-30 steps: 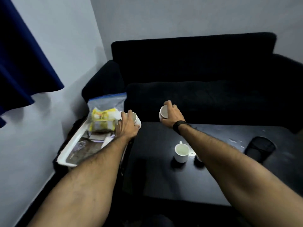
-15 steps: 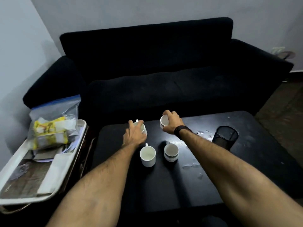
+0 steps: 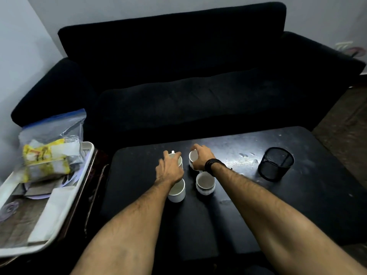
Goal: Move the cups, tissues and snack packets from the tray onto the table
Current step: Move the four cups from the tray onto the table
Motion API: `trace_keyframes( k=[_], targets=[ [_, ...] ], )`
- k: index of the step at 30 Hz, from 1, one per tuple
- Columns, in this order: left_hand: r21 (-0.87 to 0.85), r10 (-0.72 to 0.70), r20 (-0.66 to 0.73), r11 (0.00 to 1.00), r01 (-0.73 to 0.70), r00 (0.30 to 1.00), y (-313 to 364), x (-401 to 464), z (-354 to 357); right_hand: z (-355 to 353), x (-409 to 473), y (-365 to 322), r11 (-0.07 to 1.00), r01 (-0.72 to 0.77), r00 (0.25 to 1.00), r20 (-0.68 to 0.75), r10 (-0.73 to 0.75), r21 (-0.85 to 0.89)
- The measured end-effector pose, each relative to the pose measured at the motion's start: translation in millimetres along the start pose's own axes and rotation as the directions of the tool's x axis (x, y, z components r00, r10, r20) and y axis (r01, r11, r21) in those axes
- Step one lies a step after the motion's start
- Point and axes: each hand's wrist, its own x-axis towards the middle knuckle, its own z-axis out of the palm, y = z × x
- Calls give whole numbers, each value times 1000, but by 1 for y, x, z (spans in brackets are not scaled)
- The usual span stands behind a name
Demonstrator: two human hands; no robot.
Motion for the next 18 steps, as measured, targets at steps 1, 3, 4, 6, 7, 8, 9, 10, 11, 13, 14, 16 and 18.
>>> trace_keyframes(
  k=[1, 3, 4, 6, 7, 8, 9, 10, 11, 13, 14, 16, 18],
  targets=[
    [-2, -4, -4, 1000, 4, 1000, 0, 1, 1, 1, 1, -1, 1000, -7, 1000, 1, 7, 8],
    [-5, -19, -1, 1000, 19, 1000, 1, 4, 2, 2, 2, -3, 1000, -12, 1000, 10, 11, 14],
    [-4, -25, 2, 1000, 25, 1000, 1, 5, 3, 3, 3, -3, 1000, -15, 1000, 13, 14, 16],
    [1, -32, 4, 999, 32, 999, 1, 6, 4, 3, 4, -3, 1000, -25, 1000, 15, 24, 17],
    [6, -35, 3, 999, 35, 999, 1, 6, 4, 3, 3, -2, 1000, -27, 999, 18, 27, 12],
    [13, -34, 5, 999, 34, 999, 1, 7, 4, 3, 3, -2, 1000, -28, 999, 25, 28, 6],
    [18, -32, 11, 999, 32, 999, 1, 7, 3, 3, 1, -2, 1000, -28, 999, 34, 28, -2],
    [17, -32, 22, 999, 32, 999, 1, 7, 3, 3, 0, -3, 999, -30, 999, 40, 30, -13],
    [13, -35, 32, 999, 35, 999, 1, 7, 2, 2, -2, -4, 999, -35, 999, 33, 36, -32],
    [8, -32, 17, 999, 32, 999, 1, 5, -1, 0, -7, -8, 996, -40, 999, -36, 38, -78],
    [7, -24, -14, 1000, 24, 1000, 0, 2, -2, -2, -9, -11, 995, -28, 997, -79, 20, -91],
    [6, -5, -80, 1000, 6, 997, -1, -4, -8, -8, -14, -18, 994, 15, 990, -139, -30, -106],
    [17, 0, -140, 1000, 3, 990, -9, -9, -21, -13, -18, -30, 991, 56, 981, -180, -78, -121]
  ],
)
